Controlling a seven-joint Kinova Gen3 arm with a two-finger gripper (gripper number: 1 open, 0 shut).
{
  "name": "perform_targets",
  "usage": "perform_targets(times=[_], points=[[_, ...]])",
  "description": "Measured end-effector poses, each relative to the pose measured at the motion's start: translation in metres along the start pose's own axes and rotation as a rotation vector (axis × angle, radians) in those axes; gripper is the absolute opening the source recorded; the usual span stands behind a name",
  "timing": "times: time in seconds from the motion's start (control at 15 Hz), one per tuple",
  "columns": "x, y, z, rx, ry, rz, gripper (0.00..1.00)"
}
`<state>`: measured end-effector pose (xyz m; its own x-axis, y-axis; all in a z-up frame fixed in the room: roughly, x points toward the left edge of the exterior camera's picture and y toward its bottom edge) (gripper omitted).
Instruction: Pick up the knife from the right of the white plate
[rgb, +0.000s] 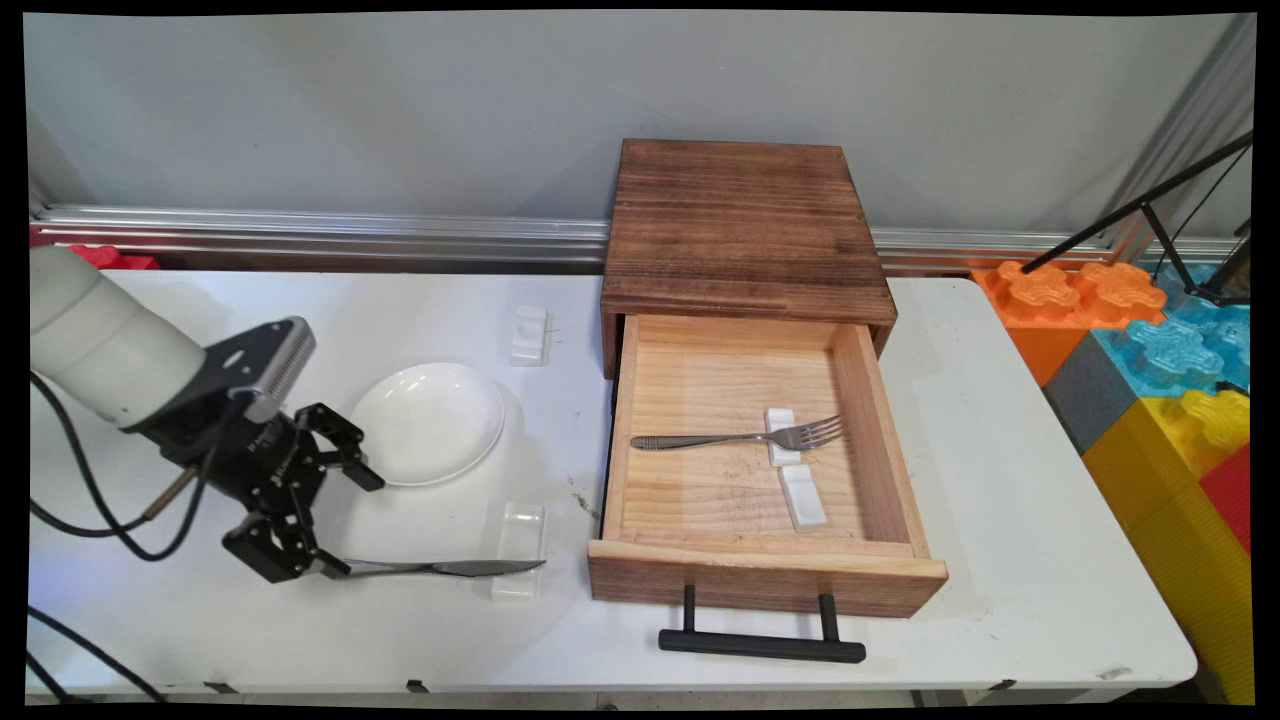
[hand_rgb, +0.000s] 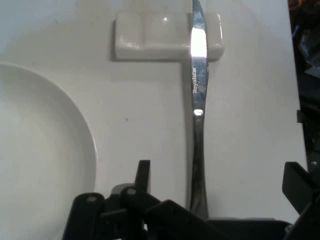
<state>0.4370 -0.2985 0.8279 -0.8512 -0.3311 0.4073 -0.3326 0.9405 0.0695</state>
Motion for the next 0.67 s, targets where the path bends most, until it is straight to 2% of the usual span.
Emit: perform_targets(times=[0.33,0.67], points=[[0.003,-0.003,0.025,-0.004,0.002,0.056,1.00],[0.005,-0.004,0.041,-0.003,0.000,0.076,1.00]])
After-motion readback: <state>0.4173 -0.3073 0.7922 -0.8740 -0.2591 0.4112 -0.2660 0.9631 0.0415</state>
